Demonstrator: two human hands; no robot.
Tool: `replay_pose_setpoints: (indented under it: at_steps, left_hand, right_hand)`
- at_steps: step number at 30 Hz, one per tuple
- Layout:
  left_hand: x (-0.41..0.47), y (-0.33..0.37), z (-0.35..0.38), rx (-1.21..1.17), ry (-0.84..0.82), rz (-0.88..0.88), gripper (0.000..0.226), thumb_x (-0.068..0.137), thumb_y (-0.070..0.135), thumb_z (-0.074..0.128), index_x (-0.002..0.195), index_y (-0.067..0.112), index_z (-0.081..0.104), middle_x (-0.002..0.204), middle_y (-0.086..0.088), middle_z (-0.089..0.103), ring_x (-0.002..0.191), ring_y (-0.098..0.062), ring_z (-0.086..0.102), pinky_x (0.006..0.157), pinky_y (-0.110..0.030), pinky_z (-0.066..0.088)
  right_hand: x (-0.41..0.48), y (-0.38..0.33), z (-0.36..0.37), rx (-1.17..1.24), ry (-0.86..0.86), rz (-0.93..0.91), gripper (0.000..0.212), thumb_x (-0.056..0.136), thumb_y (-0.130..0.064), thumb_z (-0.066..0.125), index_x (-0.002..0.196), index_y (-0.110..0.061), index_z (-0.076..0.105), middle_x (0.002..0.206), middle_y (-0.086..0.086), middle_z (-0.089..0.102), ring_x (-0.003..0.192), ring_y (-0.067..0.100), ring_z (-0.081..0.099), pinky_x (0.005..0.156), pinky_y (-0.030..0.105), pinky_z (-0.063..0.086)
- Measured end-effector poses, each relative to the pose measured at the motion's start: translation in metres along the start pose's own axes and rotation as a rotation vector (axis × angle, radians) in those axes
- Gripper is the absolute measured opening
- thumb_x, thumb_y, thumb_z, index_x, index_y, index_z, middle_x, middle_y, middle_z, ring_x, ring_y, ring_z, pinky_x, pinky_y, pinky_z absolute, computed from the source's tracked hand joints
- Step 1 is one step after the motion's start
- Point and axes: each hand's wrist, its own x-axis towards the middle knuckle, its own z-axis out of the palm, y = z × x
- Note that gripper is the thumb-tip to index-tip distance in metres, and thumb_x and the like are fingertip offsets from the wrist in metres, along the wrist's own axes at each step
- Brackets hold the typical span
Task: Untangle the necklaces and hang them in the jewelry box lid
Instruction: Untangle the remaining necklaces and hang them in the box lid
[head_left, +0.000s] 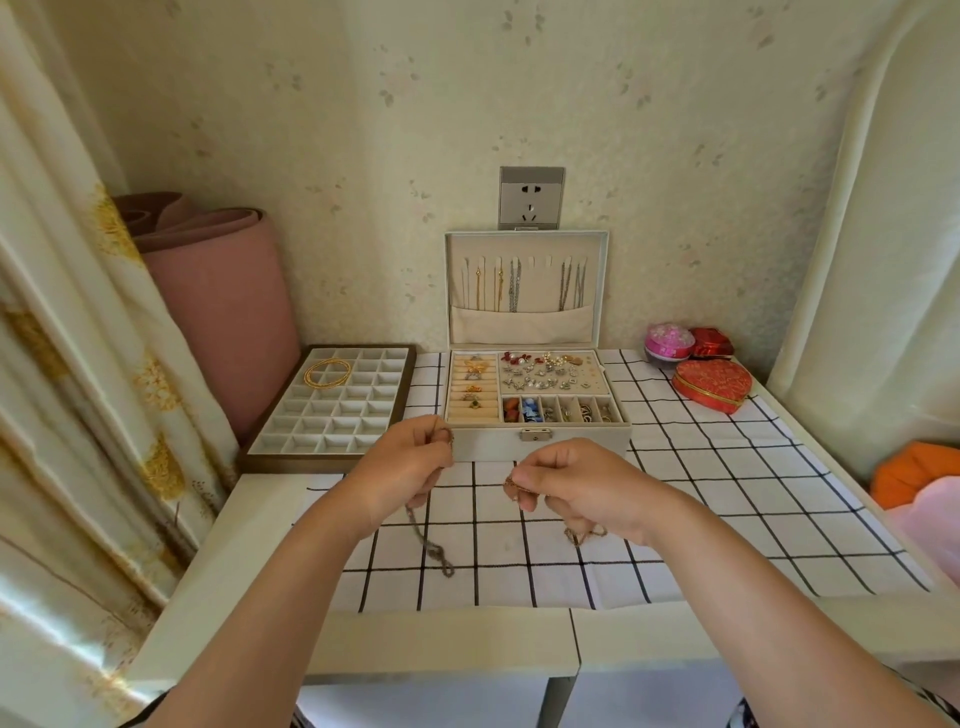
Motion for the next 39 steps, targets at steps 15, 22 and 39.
replay_pose_setpoints:
  at_steps: [15,22,39]
  left_hand:
    - [0.001,-0.023,0.027,0.763,0.013,0.096,0.039,0.094,0.027,0.059,0.132,0.032,0.054,0.132,0.013,0.051,0.124,-0.007,0.046,0.105,-0.027,0.041]
    - [0.003,-0.008,0.051,0.103,-0.118,0.039,0.028,0.09,0.015,0.065,0.116,0.025,0.063,0.094,0.003,0.075,0.086,-0.005,0.069,0.091,-0.029,0.053]
    - [0.007,0.006,0.048,0.019,-0.111,0.057,0.017,0.099,0.013,0.055,0.108,0.017,0.069,0.061,0.004,0.06,0.063,-0.009,0.059,0.088,-0.035,0.058]
  right_hand:
    - [0.003,0.003,0.002,-0.076,0.114,-0.064,0.011,0.095,-0.01,0.063,0.101,-0.014,0.072,0.07,-0.006,0.064,0.055,0.015,0.06,0.042,0.021,0.039]
    - [0.007,0.002,-0.003,-0.14,0.216,-0.125,0.011,0.094,-0.01,0.064,0.097,-0.018,0.071,0.076,-0.001,0.072,0.071,0.009,0.068,0.069,0.024,0.052]
    - [0.001,-0.009,-0.004,-0.135,0.307,-0.26,0.013,0.094,-0.014,0.066,0.105,-0.013,0.072,0.071,-0.007,0.061,0.05,-0.004,0.052,0.05,0.008,0.04]
